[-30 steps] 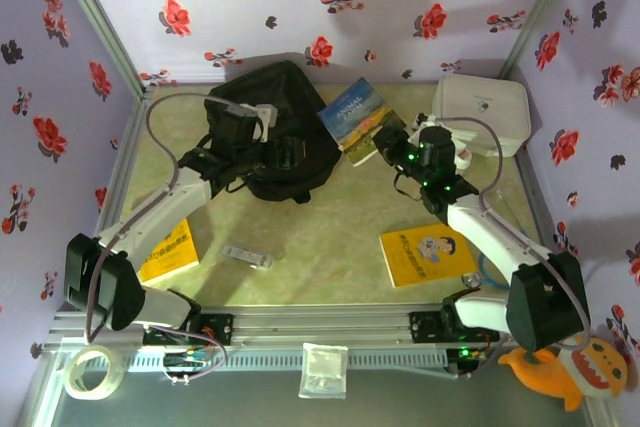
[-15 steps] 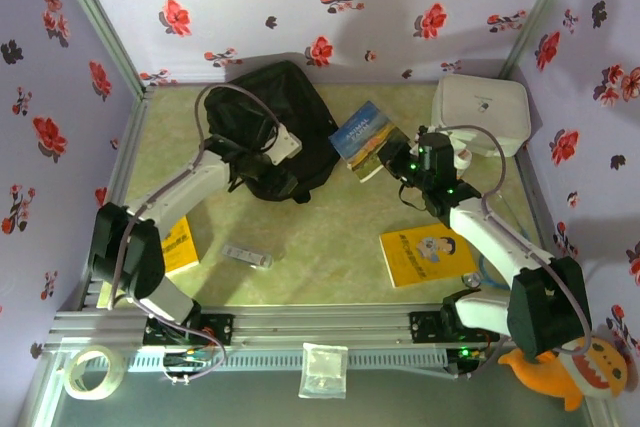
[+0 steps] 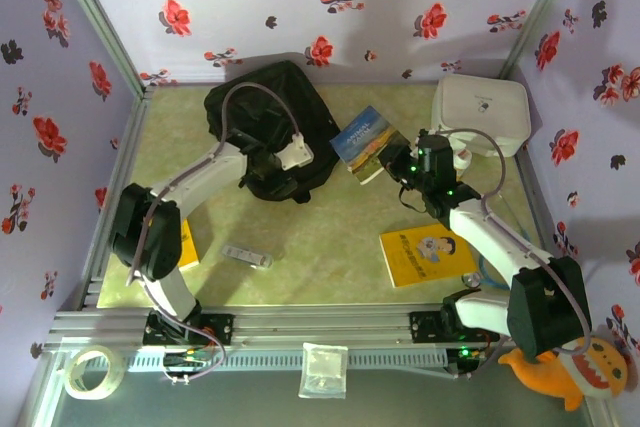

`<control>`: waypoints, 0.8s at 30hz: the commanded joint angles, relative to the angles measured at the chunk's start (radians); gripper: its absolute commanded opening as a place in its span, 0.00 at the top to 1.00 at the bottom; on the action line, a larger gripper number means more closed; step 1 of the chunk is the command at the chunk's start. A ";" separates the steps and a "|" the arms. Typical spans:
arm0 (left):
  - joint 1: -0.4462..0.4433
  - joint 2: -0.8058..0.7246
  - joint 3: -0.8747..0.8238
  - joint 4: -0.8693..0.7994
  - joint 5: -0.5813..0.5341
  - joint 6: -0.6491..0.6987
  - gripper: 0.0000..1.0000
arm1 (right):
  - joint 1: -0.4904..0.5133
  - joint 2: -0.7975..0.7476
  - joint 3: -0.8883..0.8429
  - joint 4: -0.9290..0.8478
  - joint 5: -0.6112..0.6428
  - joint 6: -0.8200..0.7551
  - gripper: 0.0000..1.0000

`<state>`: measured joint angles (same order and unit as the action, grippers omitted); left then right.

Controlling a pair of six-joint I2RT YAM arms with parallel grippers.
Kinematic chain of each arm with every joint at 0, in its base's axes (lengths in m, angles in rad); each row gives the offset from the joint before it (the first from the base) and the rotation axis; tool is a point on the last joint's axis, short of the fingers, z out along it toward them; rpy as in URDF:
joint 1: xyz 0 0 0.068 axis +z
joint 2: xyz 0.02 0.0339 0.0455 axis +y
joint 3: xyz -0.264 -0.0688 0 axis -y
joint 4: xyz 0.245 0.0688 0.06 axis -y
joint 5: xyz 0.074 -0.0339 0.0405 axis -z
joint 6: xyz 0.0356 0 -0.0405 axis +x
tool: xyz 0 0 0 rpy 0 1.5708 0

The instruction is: Pack the student bag

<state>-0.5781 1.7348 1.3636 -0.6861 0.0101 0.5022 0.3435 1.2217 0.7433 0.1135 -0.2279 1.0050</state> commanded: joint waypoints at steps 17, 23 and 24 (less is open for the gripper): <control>-0.006 0.162 0.140 -0.048 -0.078 0.081 0.60 | -0.009 -0.038 -0.006 0.100 0.004 0.017 0.88; -0.009 0.214 0.164 -0.112 0.005 0.103 0.50 | -0.009 -0.037 -0.008 0.105 0.001 0.021 0.88; -0.009 0.214 0.164 -0.110 0.005 0.107 0.50 | -0.009 -0.037 -0.010 0.102 0.002 0.020 0.88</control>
<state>-0.5789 1.9259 1.5002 -0.7422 -0.0319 0.5835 0.3435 1.2152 0.7353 0.1143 -0.2276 1.0065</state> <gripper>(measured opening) 0.495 0.128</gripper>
